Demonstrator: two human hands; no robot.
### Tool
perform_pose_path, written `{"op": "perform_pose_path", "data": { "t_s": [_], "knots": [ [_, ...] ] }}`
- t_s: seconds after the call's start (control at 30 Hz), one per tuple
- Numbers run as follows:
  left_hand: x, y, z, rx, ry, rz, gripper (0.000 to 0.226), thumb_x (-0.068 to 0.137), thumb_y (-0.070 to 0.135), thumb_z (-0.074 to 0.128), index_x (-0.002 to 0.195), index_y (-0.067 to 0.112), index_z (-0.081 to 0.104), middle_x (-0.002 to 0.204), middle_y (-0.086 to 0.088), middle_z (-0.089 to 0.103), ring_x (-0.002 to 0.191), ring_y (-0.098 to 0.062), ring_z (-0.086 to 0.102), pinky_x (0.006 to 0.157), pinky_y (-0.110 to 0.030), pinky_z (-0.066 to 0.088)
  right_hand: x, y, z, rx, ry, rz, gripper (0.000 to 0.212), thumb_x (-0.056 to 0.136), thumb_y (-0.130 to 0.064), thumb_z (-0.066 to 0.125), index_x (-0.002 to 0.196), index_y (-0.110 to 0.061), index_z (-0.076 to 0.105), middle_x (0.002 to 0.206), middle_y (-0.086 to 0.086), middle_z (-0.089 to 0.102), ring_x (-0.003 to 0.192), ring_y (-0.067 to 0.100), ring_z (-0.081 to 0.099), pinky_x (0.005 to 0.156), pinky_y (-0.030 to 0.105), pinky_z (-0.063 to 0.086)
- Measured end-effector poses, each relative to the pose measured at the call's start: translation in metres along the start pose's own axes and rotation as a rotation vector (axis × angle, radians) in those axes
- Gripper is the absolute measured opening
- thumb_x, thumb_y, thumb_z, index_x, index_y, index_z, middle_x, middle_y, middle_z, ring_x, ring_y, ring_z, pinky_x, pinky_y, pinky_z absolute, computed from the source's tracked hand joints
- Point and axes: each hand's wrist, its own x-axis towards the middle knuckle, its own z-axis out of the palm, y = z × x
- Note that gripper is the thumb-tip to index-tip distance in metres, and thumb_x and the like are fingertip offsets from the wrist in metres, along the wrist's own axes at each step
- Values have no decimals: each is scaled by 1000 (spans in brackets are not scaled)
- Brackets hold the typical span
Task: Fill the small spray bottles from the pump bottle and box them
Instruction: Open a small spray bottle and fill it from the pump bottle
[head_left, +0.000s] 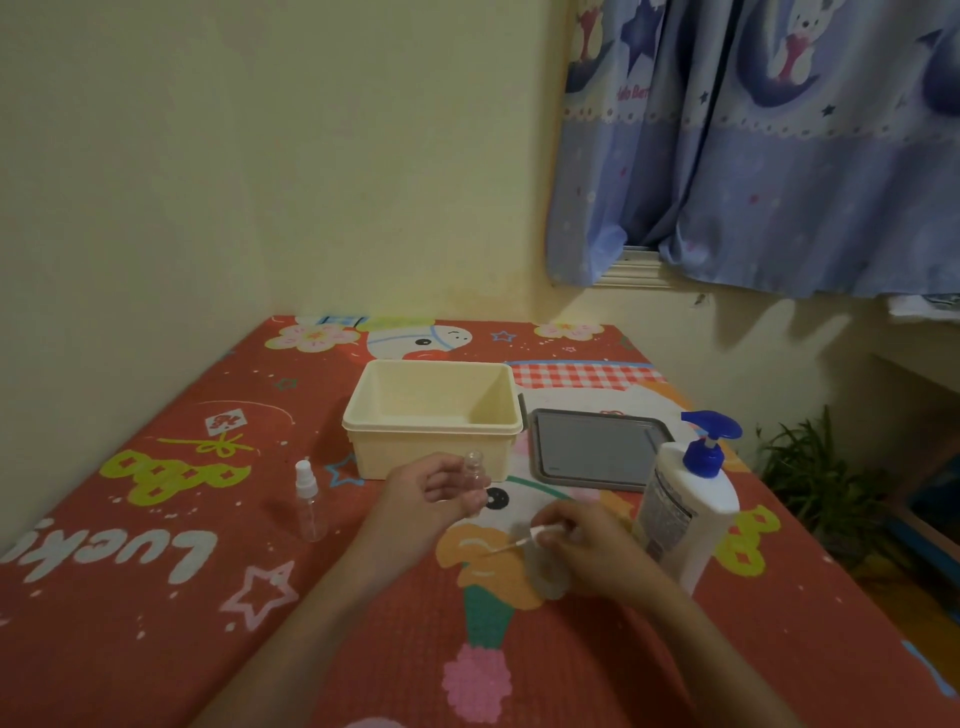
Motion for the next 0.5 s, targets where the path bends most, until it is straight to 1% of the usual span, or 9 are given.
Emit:
{"op": "perform_pose_path", "data": {
  "t_s": [0.07, 0.17, 0.23, 0.27, 0.3, 0.33, 0.4, 0.47, 0.5],
  "knots": [
    [2, 0, 4, 15, -9, 10, 26, 79, 0, 75, 100, 14, 71, 99, -10, 76, 96, -22, 72, 86, -31, 59, -2, 9, 6, -23, 2, -7, 12, 92, -24, 56, 98, -25, 66, 94, -18, 60, 87, 3, 60, 74, 18, 52],
    [7, 3, 14, -4, -26, 16, 25, 78, 1, 76, 97, 16, 71, 98, -10, 76, 93, -20, 72, 81, -25, 58, -5, 16, 8, -67, 13, -23, 11, 91, -29, 56, 98, -31, 64, 101, -22, 55, 94, -2, 53, 78, 15, 45],
    [10, 7, 21, -19, -44, 20, 25, 79, 0, 75, 96, 17, 71, 97, -10, 76, 92, -20, 73, 77, -21, 58, -7, 14, 3, -123, 19, -52, 16, 92, -32, 54, 106, -34, 61, 110, -21, 49, 104, -5, 45, 90, 18, 44],
    [13, 9, 25, -23, -51, 17, 24, 79, 0, 75, 97, 16, 71, 97, -11, 76, 92, -20, 73, 76, -21, 58, -9, 8, -1, -151, 39, -65, 20, 93, -31, 53, 112, -32, 59, 112, -22, 46, 108, -3, 43, 95, 21, 43],
    [17, 11, 28, -23, -56, 12, 24, 80, 1, 74, 99, 15, 71, 98, -12, 75, 92, -20, 73, 77, -22, 58, -10, 1, -7, -148, 94, -85, 22, 94, -30, 53, 115, -30, 58, 112, -22, 46, 108, -2, 45, 94, 21, 44],
    [22, 12, 31, -14, -60, 13, 24, 80, 2, 75, 101, 13, 71, 99, -12, 75, 92, -20, 73, 79, -25, 59, -12, -9, -15, -104, 177, -100, 21, 95, -29, 52, 115, -30, 58, 108, -22, 50, 103, -3, 50, 89, 19, 47],
    [32, 15, 34, 13, -52, 16, 24, 80, 5, 75, 102, 14, 70, 98, -9, 76, 92, -20, 73, 85, -33, 59, -16, -32, -32, 62, 383, -131, 16, 96, -26, 51, 110, -29, 59, 96, -19, 59, 88, -6, 56, 72, 13, 49],
    [42, 17, 45, 18, -57, 11, 21, 81, 6, 75, 97, 17, 70, 95, -7, 76, 91, -20, 73, 85, -34, 59, -24, -50, -55, 212, 565, -171, 13, 97, -18, 49, 105, -22, 59, 89, -15, 59, 80, -9, 56, 60, 6, 45],
    [45, 18, 47, 22, -58, 11, 20, 81, 5, 74, 95, 19, 70, 94, -5, 76, 91, -20, 73, 84, -33, 58, -26, -60, -66, 246, 664, -210, 13, 97, -13, 49, 101, -19, 60, 85, -12, 59, 75, -7, 55, 56, 5, 42]
  ]
}}
